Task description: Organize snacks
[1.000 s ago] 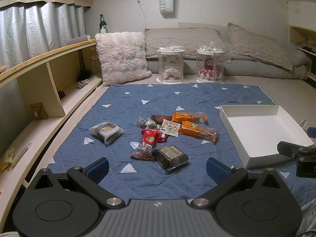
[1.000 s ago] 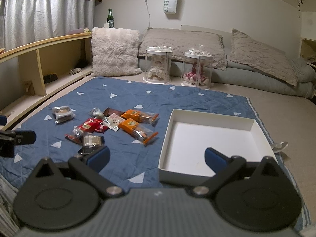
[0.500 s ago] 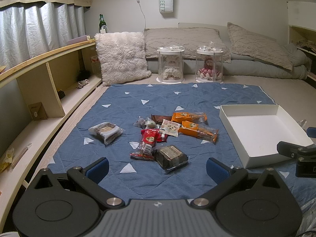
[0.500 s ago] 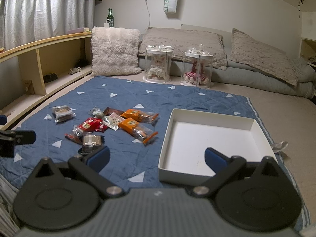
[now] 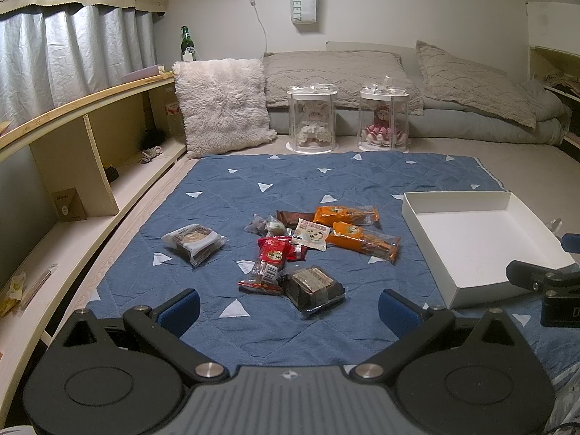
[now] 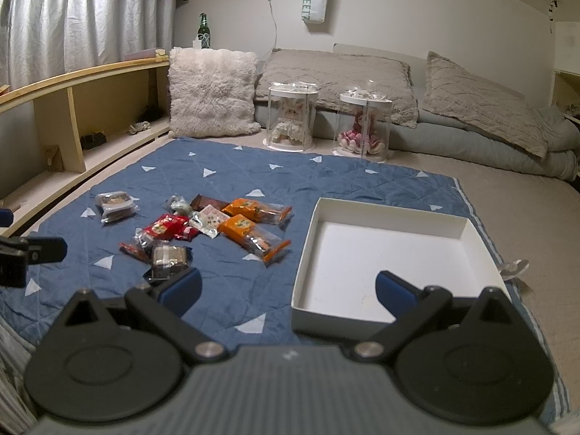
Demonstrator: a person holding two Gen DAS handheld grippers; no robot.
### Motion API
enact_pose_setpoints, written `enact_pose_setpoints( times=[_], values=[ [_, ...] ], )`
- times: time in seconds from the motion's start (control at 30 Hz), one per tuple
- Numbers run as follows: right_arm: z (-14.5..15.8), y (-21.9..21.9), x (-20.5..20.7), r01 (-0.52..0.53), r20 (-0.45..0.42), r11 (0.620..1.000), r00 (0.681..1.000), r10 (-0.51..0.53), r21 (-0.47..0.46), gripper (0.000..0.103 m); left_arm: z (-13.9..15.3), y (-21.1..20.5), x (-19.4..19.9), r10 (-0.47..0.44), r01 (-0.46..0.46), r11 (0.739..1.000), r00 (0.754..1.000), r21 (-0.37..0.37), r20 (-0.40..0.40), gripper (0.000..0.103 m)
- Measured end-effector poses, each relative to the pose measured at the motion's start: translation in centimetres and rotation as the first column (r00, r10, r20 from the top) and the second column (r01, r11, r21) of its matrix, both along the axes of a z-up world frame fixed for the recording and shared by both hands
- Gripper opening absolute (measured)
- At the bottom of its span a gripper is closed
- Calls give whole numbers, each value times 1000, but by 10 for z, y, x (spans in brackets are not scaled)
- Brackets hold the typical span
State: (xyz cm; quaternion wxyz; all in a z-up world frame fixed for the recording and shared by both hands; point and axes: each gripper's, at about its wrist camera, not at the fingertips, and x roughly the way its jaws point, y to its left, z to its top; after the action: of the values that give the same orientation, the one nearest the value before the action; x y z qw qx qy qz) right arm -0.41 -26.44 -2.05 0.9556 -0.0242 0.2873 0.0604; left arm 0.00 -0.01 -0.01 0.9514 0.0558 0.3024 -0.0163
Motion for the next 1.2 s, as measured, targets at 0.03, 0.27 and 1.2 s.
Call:
enact_pose_setpoints(
  times=[0.03,0.27,1.2],
  values=[
    [0,0,0,1,0,1000,1000,-1,-1,103,0,0,0,0,0,1000,1000,0,0,103],
    [0,0,0,1,0,1000,1000,-1,-1,103,0,0,0,0,0,1000,1000,-1,0,103],
    [36,-6,29,-76,62,997,995,77,-16,103,34,0,59,21,-19,999,999,47,-24,103]
  ],
)
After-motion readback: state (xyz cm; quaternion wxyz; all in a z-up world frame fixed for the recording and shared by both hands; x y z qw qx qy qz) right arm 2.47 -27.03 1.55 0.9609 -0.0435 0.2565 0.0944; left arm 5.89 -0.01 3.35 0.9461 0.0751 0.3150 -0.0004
